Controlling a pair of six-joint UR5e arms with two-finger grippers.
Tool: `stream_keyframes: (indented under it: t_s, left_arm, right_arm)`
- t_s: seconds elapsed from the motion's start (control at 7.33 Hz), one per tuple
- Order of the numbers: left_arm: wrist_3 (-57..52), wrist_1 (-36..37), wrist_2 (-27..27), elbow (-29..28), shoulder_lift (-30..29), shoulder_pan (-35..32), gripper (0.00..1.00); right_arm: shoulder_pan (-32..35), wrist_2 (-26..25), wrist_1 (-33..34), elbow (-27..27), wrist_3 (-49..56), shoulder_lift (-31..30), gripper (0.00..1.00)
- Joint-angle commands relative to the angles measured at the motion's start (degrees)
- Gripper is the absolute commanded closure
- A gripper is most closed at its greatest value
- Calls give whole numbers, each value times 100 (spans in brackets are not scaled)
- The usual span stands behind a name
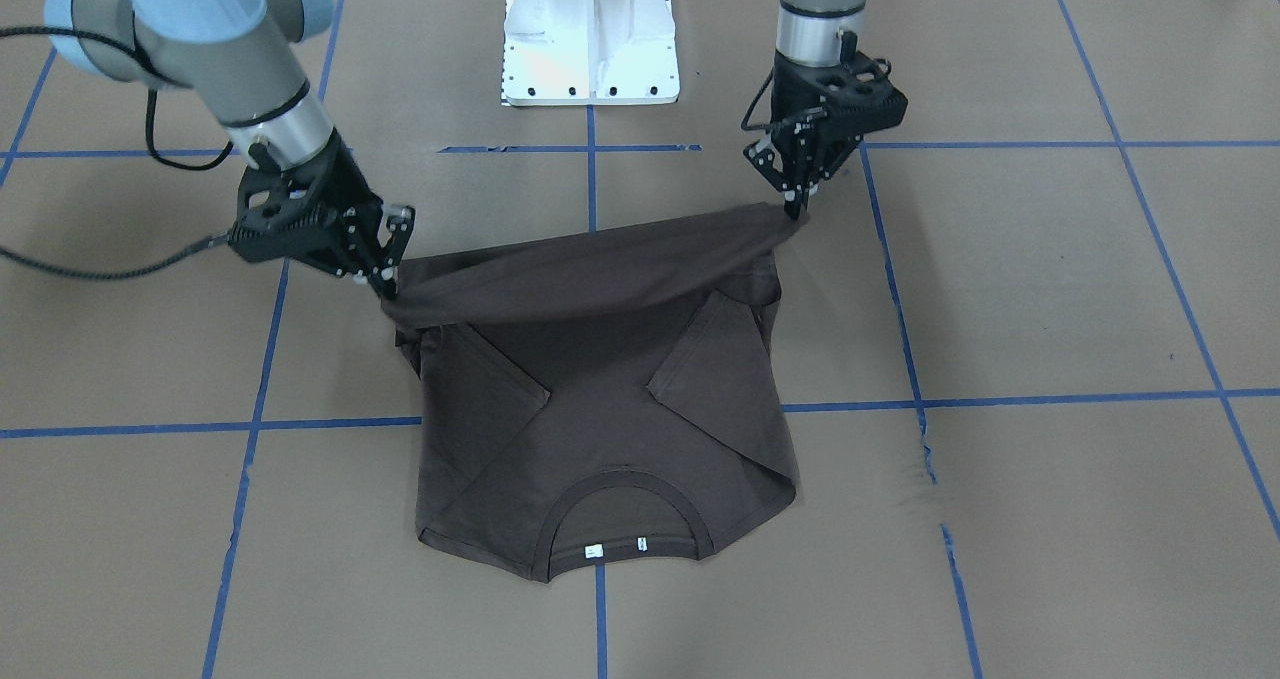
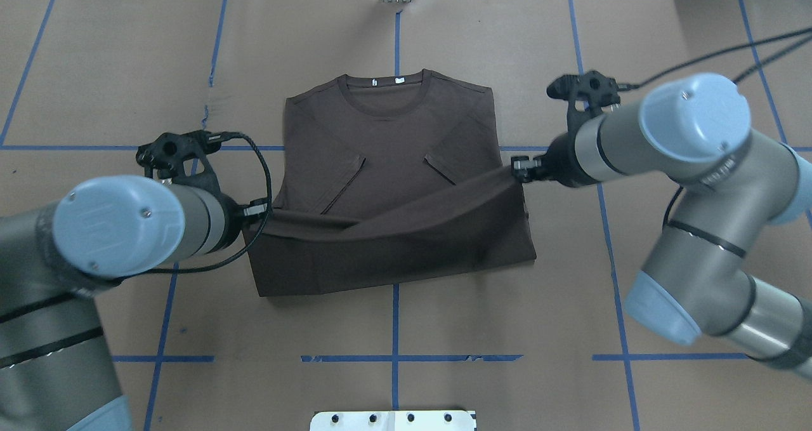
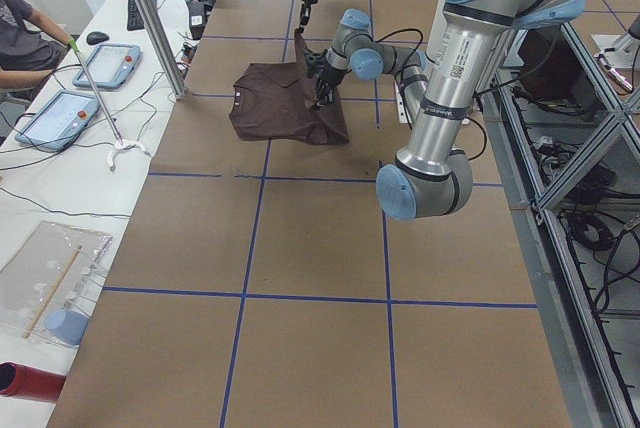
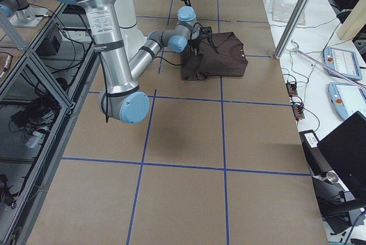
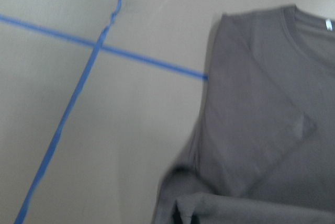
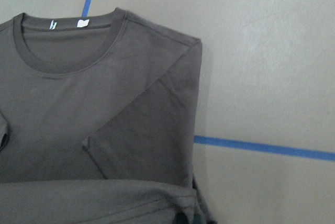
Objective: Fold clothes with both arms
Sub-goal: 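Lift the hem with both grippers and fold it toward the collar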
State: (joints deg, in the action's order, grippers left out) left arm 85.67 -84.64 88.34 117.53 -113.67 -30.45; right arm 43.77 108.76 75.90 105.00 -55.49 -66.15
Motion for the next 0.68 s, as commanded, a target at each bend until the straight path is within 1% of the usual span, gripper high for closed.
stream_keyframes:
  t_s: [0.0,0.14,0.27,0.41,0.55]
  left_arm:
    - [-225,-788,8,-877,-181,-520,100]
    - [-487,-1052,8,-1395,-452,-723,100]
    - [-524,-1359,8,-1748,-542,-864,100]
    - [-525,-1710,8,-2039,-630,-944,100]
    - [-525,-1792,8,-2311,-744,-1049,100]
  right_arm:
    - [395,5,-13,-924,530,625,100]
    - [439,5,-13,-1477,531,1030,100]
    - [518,-3,-22,-1857,539,1312,100]
    - [554,-4,-22,-2113,539,1498,100]
    - [571,-12,-83,-2429,539,1691,100]
